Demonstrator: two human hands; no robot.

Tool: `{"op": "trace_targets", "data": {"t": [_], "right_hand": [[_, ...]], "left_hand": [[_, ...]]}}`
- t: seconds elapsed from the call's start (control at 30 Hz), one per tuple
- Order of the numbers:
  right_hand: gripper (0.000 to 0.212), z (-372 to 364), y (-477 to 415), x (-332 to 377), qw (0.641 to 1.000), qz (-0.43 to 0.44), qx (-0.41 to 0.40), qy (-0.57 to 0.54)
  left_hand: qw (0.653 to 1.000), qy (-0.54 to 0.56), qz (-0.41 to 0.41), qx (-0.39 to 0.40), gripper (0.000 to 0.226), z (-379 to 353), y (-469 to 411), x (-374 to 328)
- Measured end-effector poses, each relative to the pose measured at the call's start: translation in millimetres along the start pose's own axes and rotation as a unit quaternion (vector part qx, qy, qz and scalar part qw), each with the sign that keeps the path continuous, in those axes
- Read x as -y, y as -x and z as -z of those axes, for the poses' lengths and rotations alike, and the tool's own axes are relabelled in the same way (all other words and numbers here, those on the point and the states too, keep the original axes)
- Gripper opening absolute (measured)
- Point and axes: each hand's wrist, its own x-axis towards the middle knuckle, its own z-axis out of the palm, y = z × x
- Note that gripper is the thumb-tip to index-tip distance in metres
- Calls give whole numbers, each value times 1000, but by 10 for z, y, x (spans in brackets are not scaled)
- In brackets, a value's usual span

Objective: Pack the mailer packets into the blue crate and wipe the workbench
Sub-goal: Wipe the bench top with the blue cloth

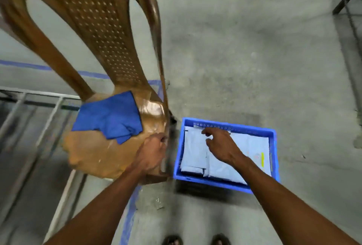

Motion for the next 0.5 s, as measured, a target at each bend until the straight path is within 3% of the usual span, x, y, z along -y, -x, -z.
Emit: {"op": "trace_targets", "data": {"t": [0.2,0.33,0.5], "right_hand": [[52,-597,-410,1781,965,175,84,174],[55,-1147,-983,2419,955,182,106,209],[69,-1696,-2015,2725,938,162,117,282]], "left_hand": [[995,-55,78,-25,49,1124,268,1058],[989,-101,106,-36,41,1539,-34,1817],[993,-107,44,-31,53,1687,-947,2408]]}}
